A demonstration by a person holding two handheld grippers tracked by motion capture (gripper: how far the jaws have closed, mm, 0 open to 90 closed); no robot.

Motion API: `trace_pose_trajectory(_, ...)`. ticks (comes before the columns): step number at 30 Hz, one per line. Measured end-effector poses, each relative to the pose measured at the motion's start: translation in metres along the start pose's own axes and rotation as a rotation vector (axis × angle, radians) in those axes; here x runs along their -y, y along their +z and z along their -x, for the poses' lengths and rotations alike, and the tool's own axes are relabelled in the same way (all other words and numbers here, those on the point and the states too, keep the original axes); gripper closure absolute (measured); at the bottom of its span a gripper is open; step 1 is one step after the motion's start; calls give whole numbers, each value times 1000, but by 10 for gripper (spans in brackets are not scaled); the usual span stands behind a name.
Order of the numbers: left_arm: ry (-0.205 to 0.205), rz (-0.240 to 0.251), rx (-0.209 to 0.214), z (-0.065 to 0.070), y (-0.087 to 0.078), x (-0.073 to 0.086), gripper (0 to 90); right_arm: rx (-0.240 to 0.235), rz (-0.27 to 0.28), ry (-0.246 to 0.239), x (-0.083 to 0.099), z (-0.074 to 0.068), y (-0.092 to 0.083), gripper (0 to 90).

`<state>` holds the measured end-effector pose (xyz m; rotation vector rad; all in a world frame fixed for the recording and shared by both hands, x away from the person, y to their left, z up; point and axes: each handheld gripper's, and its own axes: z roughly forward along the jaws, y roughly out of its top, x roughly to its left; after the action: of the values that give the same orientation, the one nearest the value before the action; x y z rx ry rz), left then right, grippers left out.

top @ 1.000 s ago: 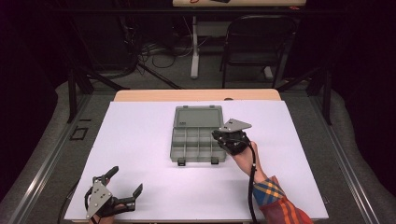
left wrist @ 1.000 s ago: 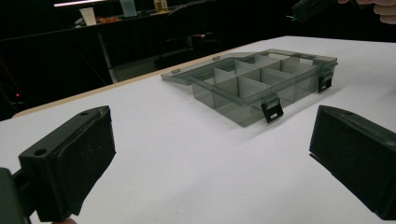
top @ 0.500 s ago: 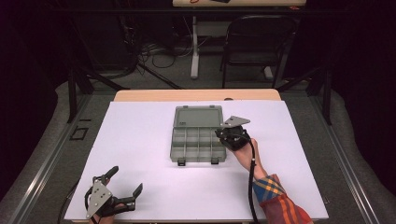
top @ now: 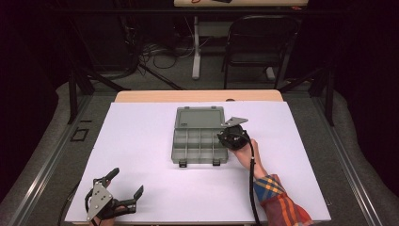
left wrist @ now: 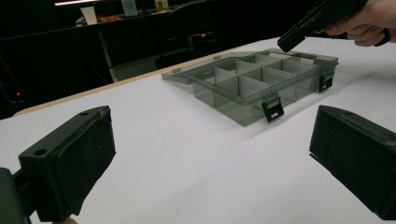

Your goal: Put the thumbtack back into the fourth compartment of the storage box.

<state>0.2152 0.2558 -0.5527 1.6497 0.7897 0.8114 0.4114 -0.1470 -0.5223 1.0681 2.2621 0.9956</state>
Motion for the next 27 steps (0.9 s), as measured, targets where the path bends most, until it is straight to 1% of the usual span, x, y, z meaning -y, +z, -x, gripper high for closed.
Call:
trace_pose_trajectory(3, 0, -1, -1, 0, 0, 0, 2, 8, 15, 3, -1, 0, -4, 710)
trace_pose_trajectory(5, -1, -1, -2, 0, 0, 0, 2, 10, 27, 4, -2, 0, -7, 657)
trace_pose_trajectory(10, -2, 1, -4, -1, -1, 0, 3, -47, 58, 5, -1, 1, -17, 361)
trace_pose_trajectory(12, -1, 2, -4, -1, -1, 0, 3, -66, 70, -6, 0, -1, -22, 278)
trace_pose_trajectory(15, 1, 2, -3, 0, -1, 0, 2, -85, 91, -13, 0, -3, -30, 177)
trace_pose_trajectory(17, -1, -3, -2, -1, -1, 0, 3, -101, 107, -17, 0, -5, -36, 139)
trace_pose_trajectory(21, -4, 2, -5, -1, -1, 0, 3, -127, 137, -28, 1, -9, -47, 70)
trace_pose_trajectory(27, -4, 3, -4, -1, -1, 0, 2, -163, 173, -47, 4, -17, -63, 47)
